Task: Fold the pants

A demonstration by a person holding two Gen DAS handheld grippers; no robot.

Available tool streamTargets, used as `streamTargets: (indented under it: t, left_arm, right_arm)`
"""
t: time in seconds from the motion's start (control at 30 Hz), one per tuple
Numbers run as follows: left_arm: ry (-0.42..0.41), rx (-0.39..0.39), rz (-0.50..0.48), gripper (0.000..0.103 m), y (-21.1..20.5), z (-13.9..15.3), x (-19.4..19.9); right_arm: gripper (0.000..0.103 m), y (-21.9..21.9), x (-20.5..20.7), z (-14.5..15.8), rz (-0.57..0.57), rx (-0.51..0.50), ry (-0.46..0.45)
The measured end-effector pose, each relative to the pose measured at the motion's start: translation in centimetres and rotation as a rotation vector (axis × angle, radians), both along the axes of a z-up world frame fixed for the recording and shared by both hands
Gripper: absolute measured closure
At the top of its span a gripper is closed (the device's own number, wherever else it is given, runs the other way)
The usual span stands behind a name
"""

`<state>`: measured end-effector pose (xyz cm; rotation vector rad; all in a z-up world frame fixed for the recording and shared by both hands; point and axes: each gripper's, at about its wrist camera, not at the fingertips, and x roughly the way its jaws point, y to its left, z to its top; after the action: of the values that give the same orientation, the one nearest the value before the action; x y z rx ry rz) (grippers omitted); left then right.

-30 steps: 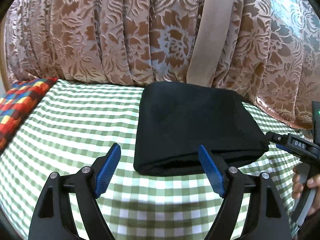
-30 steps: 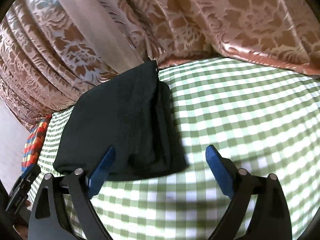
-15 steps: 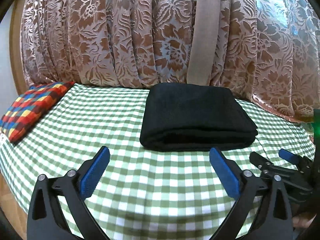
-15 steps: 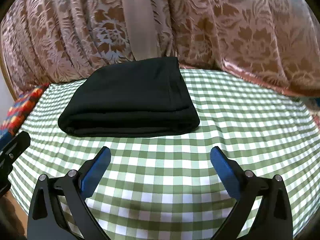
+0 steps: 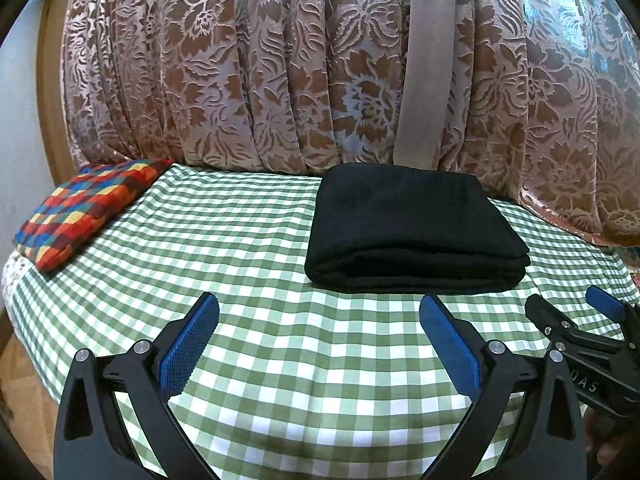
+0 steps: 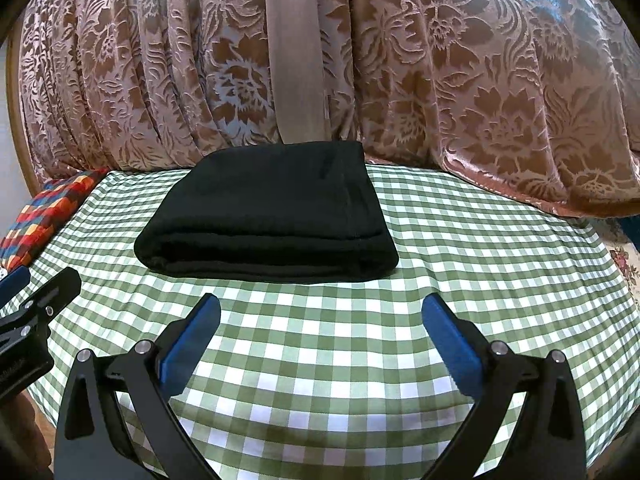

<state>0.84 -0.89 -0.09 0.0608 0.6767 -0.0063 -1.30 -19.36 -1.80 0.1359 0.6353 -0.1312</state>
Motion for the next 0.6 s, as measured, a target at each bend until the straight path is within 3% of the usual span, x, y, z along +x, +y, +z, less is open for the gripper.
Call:
streamTargets:
  t: [0.6]
  left_arm:
    - [-0.007,0.011,-0.002,0.004,-0.03,0.17,-0.07]
  right_arm:
    - [0.002,0.24,-0.29,-0.27,0.002,-0.002,0.0]
